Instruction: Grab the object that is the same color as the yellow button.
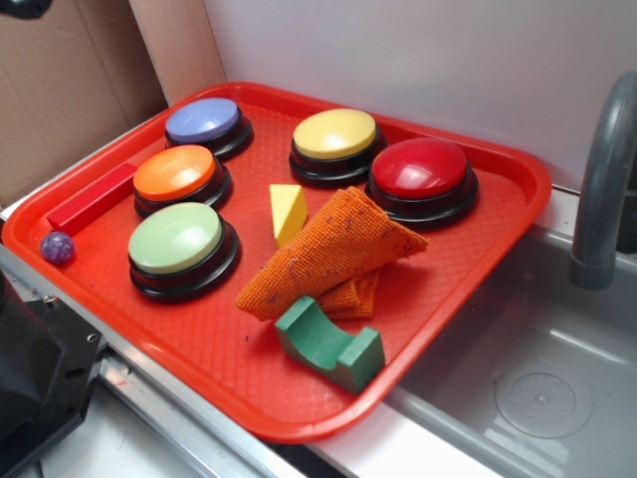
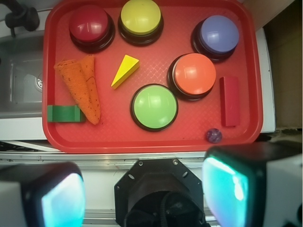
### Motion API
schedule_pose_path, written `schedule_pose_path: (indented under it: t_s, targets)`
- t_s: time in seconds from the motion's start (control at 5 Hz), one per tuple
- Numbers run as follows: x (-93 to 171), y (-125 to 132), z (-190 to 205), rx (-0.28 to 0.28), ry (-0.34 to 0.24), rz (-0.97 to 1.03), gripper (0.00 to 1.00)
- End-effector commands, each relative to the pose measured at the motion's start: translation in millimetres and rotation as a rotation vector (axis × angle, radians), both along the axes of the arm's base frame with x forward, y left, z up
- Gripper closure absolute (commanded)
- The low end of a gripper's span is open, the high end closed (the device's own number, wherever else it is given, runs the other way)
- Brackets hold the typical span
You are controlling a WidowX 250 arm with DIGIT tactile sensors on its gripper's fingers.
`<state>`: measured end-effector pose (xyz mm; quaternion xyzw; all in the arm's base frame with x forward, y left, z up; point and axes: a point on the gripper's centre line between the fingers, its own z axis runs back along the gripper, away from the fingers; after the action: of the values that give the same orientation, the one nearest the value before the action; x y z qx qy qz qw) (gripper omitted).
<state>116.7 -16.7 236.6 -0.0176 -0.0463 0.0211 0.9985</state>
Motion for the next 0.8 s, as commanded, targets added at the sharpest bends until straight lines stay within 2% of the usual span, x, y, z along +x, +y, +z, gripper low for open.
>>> schedule_pose_path:
  t_s: [0.0, 0.2, 0.4, 0.6]
  targets:
    - [0.0, 0.0, 0.0, 0.000, 0.000, 0.000, 0.00]
    - [7.4, -0.7, -6.3, 0.018, 0.017, 0.151, 0.00]
    - [20.0, -2.6, -16.8, 0.074, 0.013, 0.275, 0.00]
    - [35.6, -2.9, -30.9, 0.102, -0.017, 0.355, 0.00]
